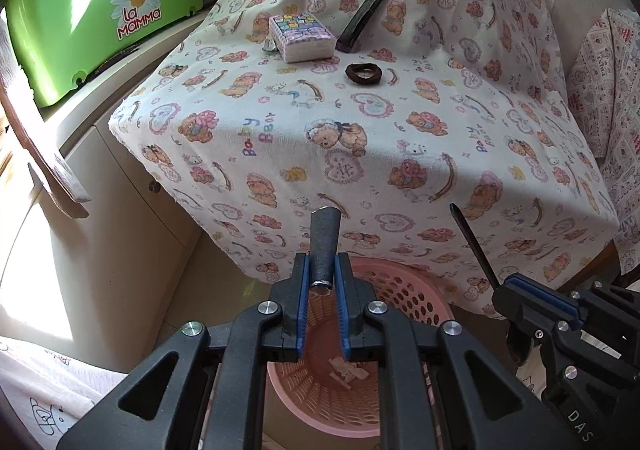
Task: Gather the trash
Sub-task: 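Carry the spoon with the right gripper over the wastebasket while the left carries the cylinder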
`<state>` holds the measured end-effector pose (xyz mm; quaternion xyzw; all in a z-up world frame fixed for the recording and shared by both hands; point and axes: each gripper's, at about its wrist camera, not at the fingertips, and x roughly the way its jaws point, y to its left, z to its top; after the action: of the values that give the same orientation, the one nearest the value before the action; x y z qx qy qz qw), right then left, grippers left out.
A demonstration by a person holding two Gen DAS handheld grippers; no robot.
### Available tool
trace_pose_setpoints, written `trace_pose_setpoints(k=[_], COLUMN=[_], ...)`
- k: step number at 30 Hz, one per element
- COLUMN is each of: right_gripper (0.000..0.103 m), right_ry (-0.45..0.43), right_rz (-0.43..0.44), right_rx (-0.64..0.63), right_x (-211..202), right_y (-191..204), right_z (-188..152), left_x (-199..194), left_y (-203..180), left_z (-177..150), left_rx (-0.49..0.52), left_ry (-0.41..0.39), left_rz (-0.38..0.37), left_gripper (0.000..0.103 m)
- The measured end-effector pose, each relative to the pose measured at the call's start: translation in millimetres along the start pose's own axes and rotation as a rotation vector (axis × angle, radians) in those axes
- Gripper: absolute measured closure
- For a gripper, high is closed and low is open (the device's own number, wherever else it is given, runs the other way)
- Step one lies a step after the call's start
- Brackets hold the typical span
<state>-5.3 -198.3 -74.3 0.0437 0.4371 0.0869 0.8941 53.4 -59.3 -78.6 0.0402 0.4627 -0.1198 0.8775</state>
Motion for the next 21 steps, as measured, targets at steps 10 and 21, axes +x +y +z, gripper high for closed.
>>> trace_pose_setpoints(k=[10, 21], right_gripper=[0.097, 0.097], right_ry=[0.174, 0.321], right_rz=[0.019, -0.005], right_rx=[0.024, 0.085], right_x=[54.1, 103.5], right_y=[0.6, -12.0], right_z=[-16.3, -37.7], left_x=[40.8, 65.2], left_y=[8.9, 10.8], left_z=[-14.6, -24.9], left_rx=[-0.042, -0.053], left_ry=[0.155, 0.241], left_rz=[-0.025, 0.014], left_gripper=[0.091, 0.09])
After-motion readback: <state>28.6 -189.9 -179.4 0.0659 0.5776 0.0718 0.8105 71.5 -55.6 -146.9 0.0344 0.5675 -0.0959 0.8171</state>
